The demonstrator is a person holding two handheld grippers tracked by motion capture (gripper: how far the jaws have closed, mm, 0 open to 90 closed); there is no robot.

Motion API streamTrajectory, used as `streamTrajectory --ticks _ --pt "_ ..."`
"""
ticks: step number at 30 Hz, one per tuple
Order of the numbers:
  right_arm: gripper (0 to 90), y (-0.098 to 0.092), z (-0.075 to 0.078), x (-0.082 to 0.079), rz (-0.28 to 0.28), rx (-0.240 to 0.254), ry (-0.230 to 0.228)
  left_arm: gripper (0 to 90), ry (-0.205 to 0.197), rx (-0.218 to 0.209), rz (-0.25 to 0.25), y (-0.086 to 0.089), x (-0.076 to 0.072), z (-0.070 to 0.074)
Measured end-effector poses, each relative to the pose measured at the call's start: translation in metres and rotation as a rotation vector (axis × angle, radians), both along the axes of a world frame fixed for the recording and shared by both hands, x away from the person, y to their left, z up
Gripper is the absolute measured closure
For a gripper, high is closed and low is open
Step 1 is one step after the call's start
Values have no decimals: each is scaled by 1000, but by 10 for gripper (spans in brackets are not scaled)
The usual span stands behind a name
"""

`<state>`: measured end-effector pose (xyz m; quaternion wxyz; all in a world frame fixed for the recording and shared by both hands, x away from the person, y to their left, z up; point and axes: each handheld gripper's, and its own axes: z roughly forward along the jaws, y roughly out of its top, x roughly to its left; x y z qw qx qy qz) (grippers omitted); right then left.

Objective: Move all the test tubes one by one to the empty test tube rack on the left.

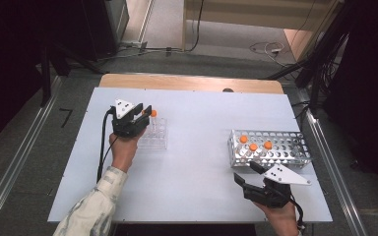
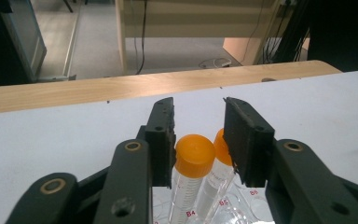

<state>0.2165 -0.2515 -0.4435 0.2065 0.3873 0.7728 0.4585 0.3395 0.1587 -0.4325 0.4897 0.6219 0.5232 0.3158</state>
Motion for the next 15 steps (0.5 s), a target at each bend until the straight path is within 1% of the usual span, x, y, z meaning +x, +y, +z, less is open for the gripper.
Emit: streamTrajectory --ticks 2,8,10,12,15 --pt "297 0 0 0 -1 1 0 607 -4 -10 2 1 -1 1" --pt "297 -1 0 1 -5 1 -1 528 -7 -50 -16 5 -7 6" --pt "298 -1 0 1 -10 2 1 489 -10 -60 -20 5 -11 7" --pt "299 -2 0 1 -14 2 -2 484 -23 -70 -27 5 -18 8" --pt "302 -3 0 1 -20 4 -4 428 -25 -68 -31 5 -27 9"
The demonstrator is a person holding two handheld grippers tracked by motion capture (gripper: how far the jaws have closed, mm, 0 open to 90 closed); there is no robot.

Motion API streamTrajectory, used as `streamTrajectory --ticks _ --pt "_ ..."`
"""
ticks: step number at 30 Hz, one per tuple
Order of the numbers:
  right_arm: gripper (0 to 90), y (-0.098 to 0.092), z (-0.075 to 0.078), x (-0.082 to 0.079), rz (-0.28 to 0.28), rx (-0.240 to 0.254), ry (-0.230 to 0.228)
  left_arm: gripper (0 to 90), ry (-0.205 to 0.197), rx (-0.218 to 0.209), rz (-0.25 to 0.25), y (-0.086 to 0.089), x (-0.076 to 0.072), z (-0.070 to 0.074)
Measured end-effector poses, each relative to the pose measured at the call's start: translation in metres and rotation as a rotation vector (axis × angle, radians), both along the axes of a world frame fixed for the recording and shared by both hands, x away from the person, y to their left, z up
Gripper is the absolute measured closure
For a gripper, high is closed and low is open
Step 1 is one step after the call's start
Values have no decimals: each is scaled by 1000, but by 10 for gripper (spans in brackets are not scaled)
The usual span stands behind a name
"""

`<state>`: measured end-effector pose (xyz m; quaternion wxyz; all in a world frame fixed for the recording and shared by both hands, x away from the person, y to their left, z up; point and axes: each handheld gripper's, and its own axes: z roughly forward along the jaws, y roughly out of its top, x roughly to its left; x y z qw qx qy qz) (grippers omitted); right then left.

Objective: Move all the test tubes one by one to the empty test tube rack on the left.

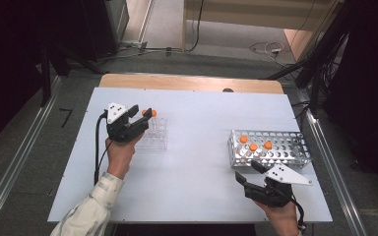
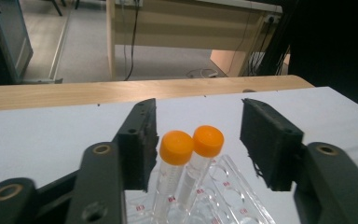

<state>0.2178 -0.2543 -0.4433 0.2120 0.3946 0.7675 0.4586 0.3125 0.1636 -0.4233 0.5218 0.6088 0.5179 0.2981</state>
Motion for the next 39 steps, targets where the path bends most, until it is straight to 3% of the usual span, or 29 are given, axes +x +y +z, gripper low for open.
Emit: streamTrajectory --ticks 6,15,27,30,39 --pt "302 -1 0 1 -12 -2 -1 333 13 -8 -19 0 -13 -1" --pt "303 -8 1 1 -41 5 -3 288 8 23 -32 1 -34 -5" --pt "308 -33 -2 10 -172 -15 -34 286 18 44 -65 -6 -50 -16" --pt "327 -38 -4 13 -203 -13 -34 283 25 31 -73 -6 -52 -17" --pt "334 -45 -7 22 -251 -24 -41 227 39 44 -91 -11 -57 -20"
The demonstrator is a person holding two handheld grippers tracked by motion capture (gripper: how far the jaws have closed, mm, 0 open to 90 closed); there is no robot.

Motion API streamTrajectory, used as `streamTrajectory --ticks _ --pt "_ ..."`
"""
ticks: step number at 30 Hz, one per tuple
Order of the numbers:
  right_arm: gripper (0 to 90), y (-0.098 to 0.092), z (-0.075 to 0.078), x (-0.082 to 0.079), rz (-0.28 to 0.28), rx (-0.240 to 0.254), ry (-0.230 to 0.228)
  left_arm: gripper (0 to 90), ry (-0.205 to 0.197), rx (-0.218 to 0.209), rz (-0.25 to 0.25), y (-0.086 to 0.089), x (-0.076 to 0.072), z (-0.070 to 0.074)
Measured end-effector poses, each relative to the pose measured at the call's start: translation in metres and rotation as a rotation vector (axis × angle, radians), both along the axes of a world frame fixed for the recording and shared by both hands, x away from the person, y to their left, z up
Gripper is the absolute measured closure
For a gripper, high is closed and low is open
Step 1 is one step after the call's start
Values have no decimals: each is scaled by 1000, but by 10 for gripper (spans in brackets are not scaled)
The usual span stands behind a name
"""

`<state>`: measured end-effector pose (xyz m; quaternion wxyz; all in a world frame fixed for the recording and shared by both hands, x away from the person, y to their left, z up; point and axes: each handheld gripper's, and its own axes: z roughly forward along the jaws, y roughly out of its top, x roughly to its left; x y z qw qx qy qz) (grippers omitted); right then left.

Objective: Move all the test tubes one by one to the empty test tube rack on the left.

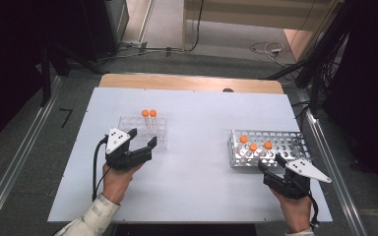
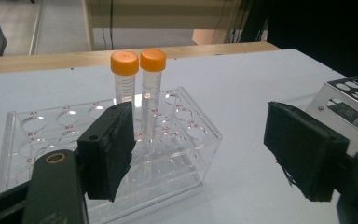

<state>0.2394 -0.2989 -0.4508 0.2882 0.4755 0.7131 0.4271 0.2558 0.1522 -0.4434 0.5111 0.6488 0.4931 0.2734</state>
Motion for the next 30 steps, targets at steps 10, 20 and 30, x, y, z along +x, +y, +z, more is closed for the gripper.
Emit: streamTrajectory --ticks 10,20,30 --pt "361 -3 -2 12 -18 12 7 209 0 10 -9 -3 0 -1" --pt "468 0 -5 20 -18 6 5 210 -3 4 -17 -4 0 -1" --pt "586 4 -9 30 -31 -18 -3 211 -3 2 -20 -5 0 -1"
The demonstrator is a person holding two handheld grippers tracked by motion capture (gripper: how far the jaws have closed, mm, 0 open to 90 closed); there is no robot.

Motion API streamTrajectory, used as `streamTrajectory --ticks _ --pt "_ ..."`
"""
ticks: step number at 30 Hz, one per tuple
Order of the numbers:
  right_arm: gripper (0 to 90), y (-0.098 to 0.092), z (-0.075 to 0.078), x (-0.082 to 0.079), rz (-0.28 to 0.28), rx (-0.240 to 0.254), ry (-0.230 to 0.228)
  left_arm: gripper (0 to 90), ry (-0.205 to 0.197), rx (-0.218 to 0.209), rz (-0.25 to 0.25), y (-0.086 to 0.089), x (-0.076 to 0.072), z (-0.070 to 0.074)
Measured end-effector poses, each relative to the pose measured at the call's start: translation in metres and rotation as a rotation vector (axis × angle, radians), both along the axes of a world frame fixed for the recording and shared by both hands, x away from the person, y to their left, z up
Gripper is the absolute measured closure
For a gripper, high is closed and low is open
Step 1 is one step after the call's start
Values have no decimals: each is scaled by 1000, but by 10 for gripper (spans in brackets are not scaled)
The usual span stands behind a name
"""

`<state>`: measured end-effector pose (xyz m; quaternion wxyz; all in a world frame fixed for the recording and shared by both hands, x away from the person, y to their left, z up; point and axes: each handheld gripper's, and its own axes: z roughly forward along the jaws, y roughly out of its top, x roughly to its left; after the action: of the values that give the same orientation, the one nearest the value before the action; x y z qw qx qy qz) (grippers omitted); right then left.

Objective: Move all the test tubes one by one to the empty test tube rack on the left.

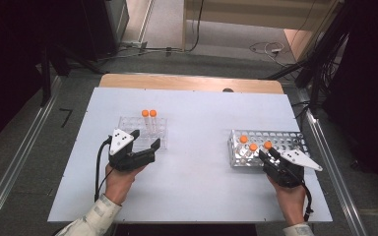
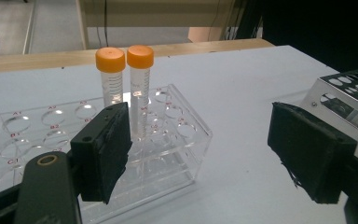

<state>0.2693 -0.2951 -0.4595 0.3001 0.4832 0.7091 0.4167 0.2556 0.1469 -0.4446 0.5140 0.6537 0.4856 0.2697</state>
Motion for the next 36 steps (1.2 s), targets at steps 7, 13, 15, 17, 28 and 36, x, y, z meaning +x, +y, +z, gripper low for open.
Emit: streamTrajectory --ticks 7,13,15,17,28,36 --pt "642 0 -2 4 4 -3 5 210 1 7 -7 -1 0 0" --pt "710 3 -2 4 9 -13 -1 211 1 7 -7 -1 0 0" --pt "711 2 -1 3 10 -6 -4 211 1 7 -8 -1 0 0" --pt "713 1 1 2 11 -2 -13 211 1 6 -10 -1 0 -1" --pt "717 -5 27 -12 6 59 -96 211 0 5 -18 -3 -1 0" --pt "718 -4 43 -32 40 90 -122 211 3 6 -19 -3 0 0"
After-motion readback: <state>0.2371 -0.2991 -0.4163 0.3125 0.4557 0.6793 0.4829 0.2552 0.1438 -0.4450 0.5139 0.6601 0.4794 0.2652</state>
